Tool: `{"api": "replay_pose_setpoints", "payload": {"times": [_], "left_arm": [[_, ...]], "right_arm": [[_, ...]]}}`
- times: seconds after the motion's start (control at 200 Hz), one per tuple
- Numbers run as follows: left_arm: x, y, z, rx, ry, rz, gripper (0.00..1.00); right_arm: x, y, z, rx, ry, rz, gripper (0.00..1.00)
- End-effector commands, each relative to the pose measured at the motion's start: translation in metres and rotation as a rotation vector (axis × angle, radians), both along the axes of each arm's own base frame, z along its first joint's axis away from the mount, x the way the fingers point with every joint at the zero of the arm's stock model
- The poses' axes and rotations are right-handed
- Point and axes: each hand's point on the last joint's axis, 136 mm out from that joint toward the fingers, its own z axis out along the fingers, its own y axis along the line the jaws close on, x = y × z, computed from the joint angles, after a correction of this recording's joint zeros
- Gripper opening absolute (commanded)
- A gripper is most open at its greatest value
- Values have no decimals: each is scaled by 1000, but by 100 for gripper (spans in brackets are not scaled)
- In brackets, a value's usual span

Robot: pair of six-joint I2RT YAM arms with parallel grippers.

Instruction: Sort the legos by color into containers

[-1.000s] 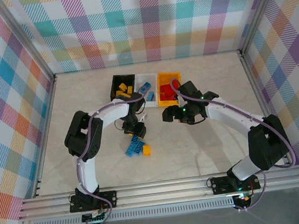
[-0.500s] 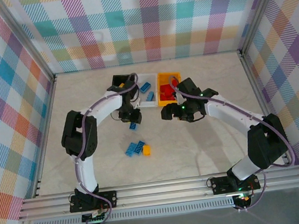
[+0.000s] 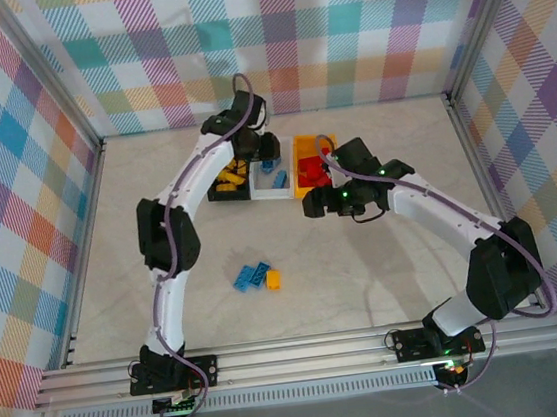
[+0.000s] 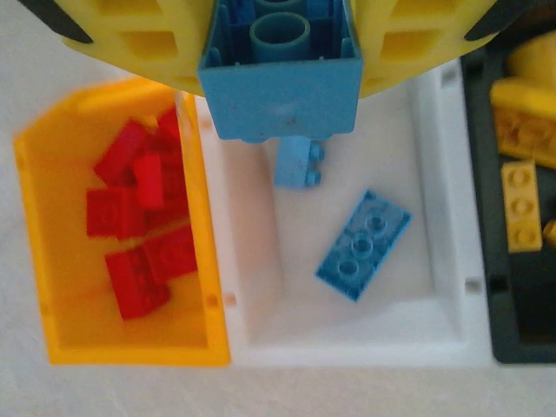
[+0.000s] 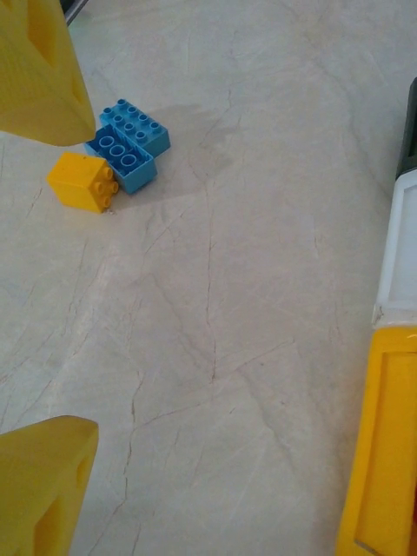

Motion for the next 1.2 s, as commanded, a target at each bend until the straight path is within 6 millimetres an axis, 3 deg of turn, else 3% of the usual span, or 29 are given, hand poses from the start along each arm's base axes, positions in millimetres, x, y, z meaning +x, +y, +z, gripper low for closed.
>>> {"api": "replay_pose_setpoints", "payload": {"times": [0.0, 0.245, 0.42, 0.61, 0.915, 1.07, 1.195], "left_arm": [[9, -1, -14, 51, 20, 35, 25], [20, 0, -45, 118, 44, 57, 26], [18, -4, -47, 108, 51, 47, 34], [14, -3, -34, 105, 39, 40, 49], [0, 4, 7, 86, 6, 31, 56], [-23, 14, 38, 72, -9, 25, 59], [-55, 29, 48, 69, 19, 19, 62]], "right_arm": [[-2, -8, 18, -23, -60, 31, 82], [-9, -20, 18, -46, -68, 29, 83], [-13, -25, 14, -46, -63, 9, 84], [-13, -24, 15, -35, -54, -3, 86], [-15, -19, 14, 7, -12, -30, 87], [-23, -13, 4, 42, 56, -24, 87], [-31, -5, -7, 64, 121, -15, 87]]}}
